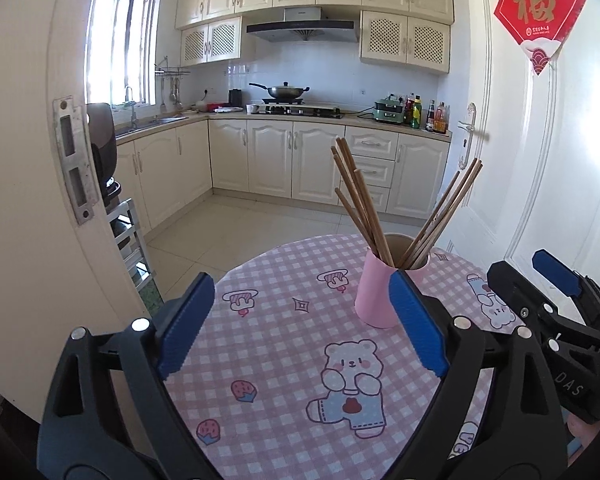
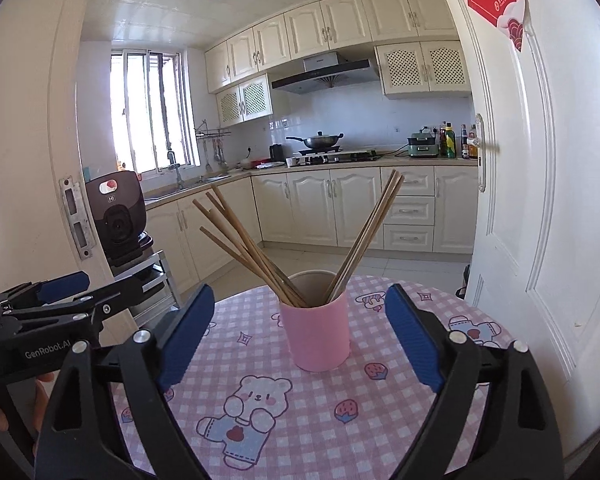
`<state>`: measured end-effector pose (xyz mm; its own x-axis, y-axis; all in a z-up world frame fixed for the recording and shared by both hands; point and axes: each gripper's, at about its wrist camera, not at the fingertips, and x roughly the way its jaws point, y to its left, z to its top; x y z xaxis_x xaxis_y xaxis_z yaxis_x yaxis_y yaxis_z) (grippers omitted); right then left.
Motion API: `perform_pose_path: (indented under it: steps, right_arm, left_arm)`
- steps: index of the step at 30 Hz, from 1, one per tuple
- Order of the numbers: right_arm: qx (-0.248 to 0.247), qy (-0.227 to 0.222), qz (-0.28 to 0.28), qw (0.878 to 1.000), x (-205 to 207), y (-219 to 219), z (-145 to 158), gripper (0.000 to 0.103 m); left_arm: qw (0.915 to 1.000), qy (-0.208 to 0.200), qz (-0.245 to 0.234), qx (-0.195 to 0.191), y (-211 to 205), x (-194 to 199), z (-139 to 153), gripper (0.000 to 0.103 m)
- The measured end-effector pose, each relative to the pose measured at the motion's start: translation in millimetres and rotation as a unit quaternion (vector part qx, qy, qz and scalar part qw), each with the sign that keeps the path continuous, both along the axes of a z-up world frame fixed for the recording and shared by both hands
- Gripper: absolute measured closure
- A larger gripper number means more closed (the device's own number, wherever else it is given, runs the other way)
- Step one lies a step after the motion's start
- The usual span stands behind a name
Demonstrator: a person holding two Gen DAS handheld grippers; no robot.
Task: Organize utensils
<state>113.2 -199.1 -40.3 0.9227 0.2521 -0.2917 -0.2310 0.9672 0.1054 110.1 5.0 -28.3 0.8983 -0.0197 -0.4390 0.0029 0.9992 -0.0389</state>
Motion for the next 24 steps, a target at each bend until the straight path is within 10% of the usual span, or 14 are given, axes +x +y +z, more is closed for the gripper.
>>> perform_pose_path:
  steps: [13,24]
  right_arm:
    - [-0.023,-0.031,-0.008,0.999,-53.9,13.3,13.4,0.008]
    - [-0.006,-0.063,-0.006,0.998,-76.7,11.1,25.3,0.008]
  left_arm:
    - [0.9981,-0.049,0.001,-0.038,20.0,-54.5,12.8,0.011]
    - [0.9956,-0.094,-0.004,0.005,2.4,-79.0,20.4,0.01]
